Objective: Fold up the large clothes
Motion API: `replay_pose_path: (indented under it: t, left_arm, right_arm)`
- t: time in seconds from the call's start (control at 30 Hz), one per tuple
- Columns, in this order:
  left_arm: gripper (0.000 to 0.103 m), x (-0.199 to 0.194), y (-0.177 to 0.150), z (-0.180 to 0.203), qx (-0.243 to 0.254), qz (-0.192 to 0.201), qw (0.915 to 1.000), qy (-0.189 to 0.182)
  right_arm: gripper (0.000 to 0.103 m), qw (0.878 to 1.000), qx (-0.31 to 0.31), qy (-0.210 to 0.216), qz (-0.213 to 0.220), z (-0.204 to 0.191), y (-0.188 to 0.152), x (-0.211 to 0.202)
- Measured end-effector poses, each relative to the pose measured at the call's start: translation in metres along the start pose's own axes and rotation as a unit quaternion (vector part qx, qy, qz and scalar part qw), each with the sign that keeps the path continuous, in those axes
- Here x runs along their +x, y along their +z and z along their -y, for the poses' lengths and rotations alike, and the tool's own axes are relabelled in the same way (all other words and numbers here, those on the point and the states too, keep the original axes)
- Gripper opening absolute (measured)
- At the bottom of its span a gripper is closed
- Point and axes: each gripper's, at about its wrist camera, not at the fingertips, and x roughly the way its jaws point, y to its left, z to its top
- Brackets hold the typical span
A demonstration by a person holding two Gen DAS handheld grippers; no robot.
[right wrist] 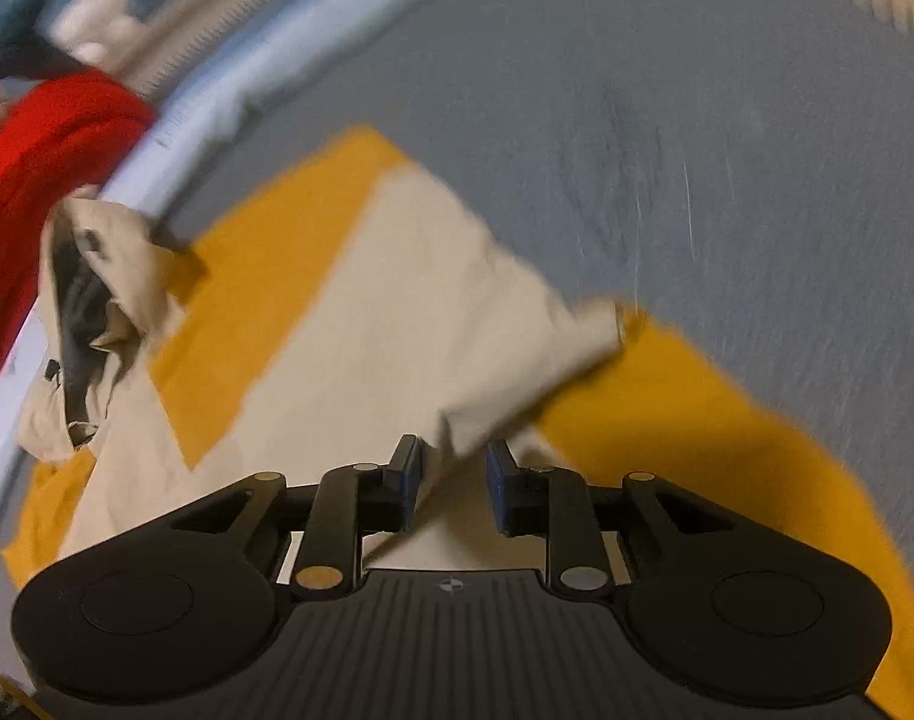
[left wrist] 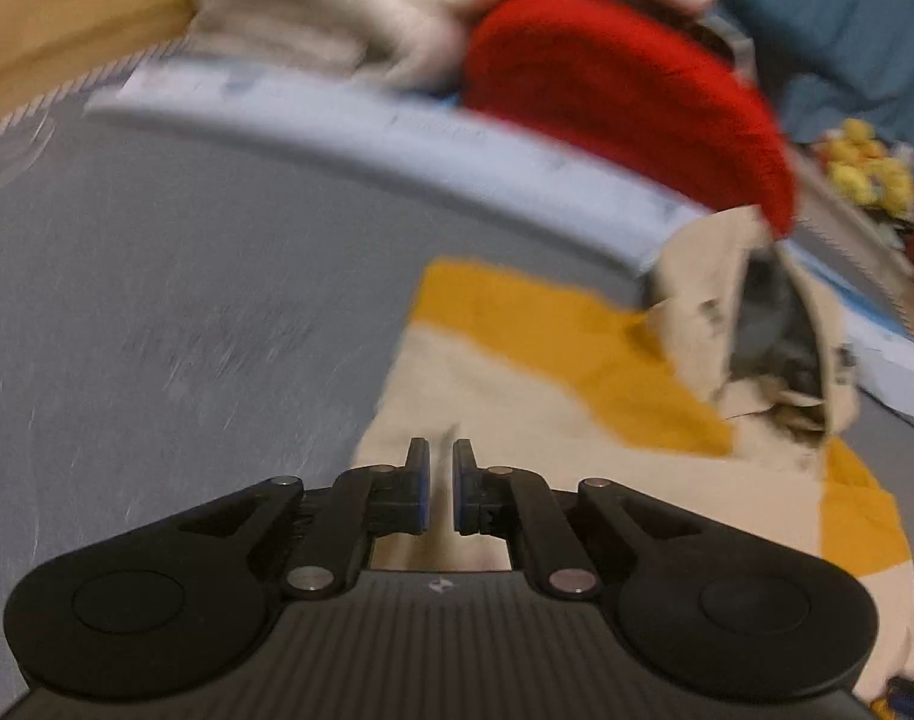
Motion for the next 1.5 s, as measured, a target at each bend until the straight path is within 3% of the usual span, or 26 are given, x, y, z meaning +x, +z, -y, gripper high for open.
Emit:
replay_pose_path:
  t: [0.1, 0.17, 0.2, 0.27, 0.33, 0.43, 0.6, 0.73, 0.83, 0.9, 1.0, 1.1, 1.27, 1.5]
  left_arm:
    - [0.011, 0.001, -0.007, 0.011, 0.020, -0.002, 0.9989, -0.041]
    - [0.012, 0.012, -0.012, 0.011, 0.010, -0.038, 0.9974, -0.060]
    - [0.019, 0.022, -0.017, 0.008, 0.001, -0.067, 0.9956, -0.066]
    - [0.027, 0.042, -0.027, -0.001, -0.018, -0.118, 0.9917, -0.048]
    - [0.027, 0.055, -0.032, -0.010, -0.031, -0.143, 0.9890, -0.017]
    - [0.027, 0.050, -0.028, -0.014, -0.030, -0.126, 0.9915, -0.007]
    - [0.029, 0.038, -0.020, -0.003, -0.005, -0.103, 0.9941, -0.034]
    - [0.029, 0.053, -0.028, -0.008, -0.020, -0.146, 0.9890, -0.007]
    - [0.029, 0.046, -0.024, 0.000, 0.018, -0.119, 0.9927, 0.004]
    - [0.029, 0.044, -0.025, 0.006, 0.043, -0.116, 0.9923, 0.008]
    - [0.029, 0.054, -0.032, 0.000, 0.017, -0.148, 0.9888, 0.003]
    - [0.029, 0.044, -0.030, 0.005, 0.028, -0.124, 0.9918, 0.011]
    - [0.029, 0.012, -0.019, 0.023, 0.071, -0.052, 0.9961, -0.008]
    - [0.029, -0.020, -0.023, 0.047, 0.128, 0.017, 0.9909, -0.038]
  right_arm:
    - [0.029, 0.997, -0.056, 0.022, 0.055, -0.023, -0.007, -0.019]
    - [0.037, 0.992, -0.080, 0.058, 0.073, -0.030, -0.005, -0.020]
    - [0.043, 0.990, -0.096, 0.072, 0.077, -0.032, -0.003, -0.016]
    - [0.049, 0.988, -0.120, 0.076, 0.063, -0.034, 0.005, 0.000]
    - [0.049, 0.993, -0.101, 0.053, 0.017, -0.022, 0.012, 0.022]
    - [0.048, 0.996, -0.071, 0.033, -0.045, -0.004, 0.018, 0.046]
    - [0.049, 0.995, -0.082, 0.041, -0.030, -0.006, 0.022, 0.043]
    - [0.049, 0.997, -0.052, 0.035, -0.046, -0.002, 0.018, 0.043]
    - [0.051, 0.995, -0.081, 0.057, -0.010, -0.007, 0.017, 0.031]
    - [0.051, 0.996, -0.062, 0.050, -0.036, 0.001, 0.018, 0.042]
    - [0.049, 0.997, -0.034, 0.026, -0.064, 0.016, 0.018, 0.050]
    - [0.050, 0.997, -0.054, 0.035, -0.034, 0.010, 0.021, 0.033]
    - [0.050, 0.992, -0.111, 0.054, 0.033, 0.000, 0.026, -0.002]
    - [0.051, 0.975, -0.187, 0.067, 0.096, -0.001, 0.023, -0.031]
